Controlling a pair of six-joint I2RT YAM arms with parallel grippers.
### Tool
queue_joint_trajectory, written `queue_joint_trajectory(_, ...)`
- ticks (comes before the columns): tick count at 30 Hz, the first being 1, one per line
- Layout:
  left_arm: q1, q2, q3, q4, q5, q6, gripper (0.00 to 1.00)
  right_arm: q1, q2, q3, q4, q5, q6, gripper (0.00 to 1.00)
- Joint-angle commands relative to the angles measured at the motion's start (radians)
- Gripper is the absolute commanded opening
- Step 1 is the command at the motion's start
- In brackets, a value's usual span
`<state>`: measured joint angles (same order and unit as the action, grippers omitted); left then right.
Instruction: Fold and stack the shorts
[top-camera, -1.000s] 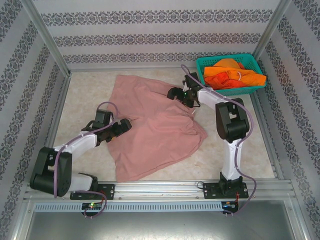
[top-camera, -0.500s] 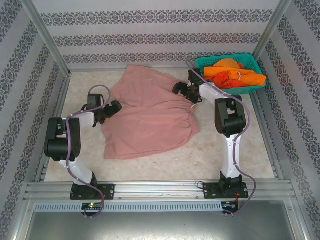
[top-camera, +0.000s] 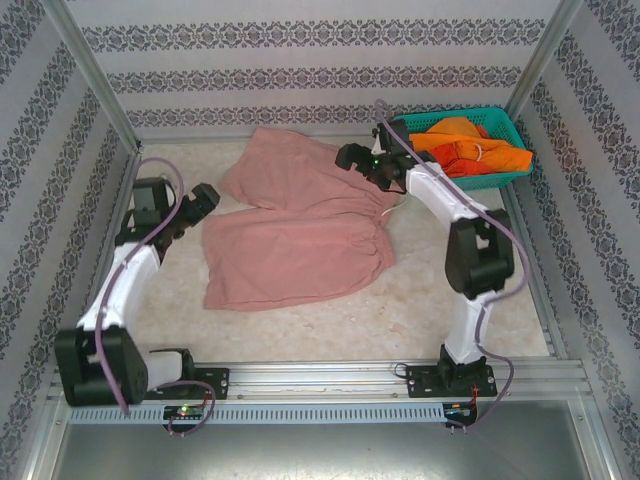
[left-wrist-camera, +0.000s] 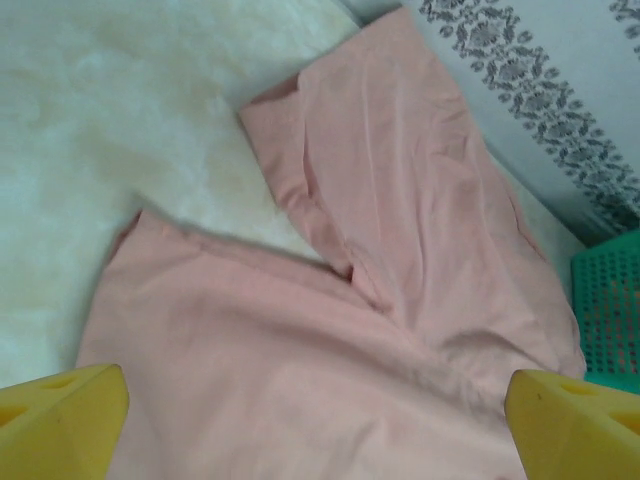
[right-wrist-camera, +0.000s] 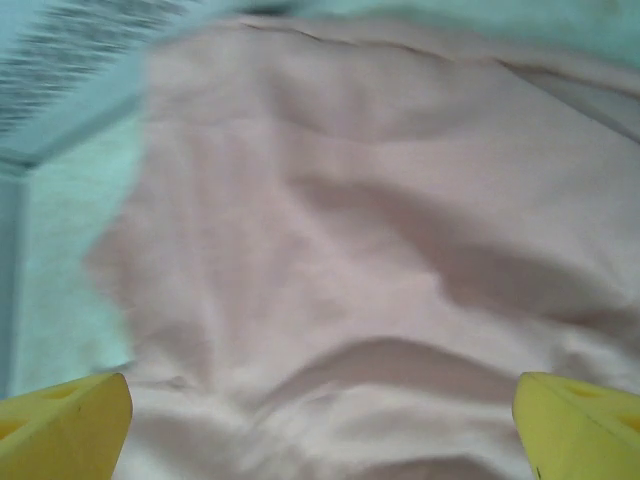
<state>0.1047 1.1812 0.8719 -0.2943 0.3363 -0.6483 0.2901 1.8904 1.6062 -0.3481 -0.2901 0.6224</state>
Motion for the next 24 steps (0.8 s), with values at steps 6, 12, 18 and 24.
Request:
queue_joint_trajectory(6,-0.045,-0.315,-0.271,-0.29,0.014,-0.212,0.92,0.063,-0.385,-0.267,0.017,0.044,-0.268,0.98)
queue_joint_trajectory(12,-0.057,-0.364,-0.352,-0.393,-0.018,-0.286,0.9,0.073,-0.609,-0.474,0.012,0.073,-0.377,0.98)
queue_joint_trajectory(18,-0.059,-0.262,-0.387,-0.386,-0.013,-0.328,0.84,0.071,-0.716,-0.606,0.005,0.107,-0.403,0.98)
queue_joint_trajectory(24,-0.059,-0.151,-0.396,-0.292,0.012,-0.343,0.76,0.072,-0.738,-0.666,-0.001,0.109,-0.42,0.98)
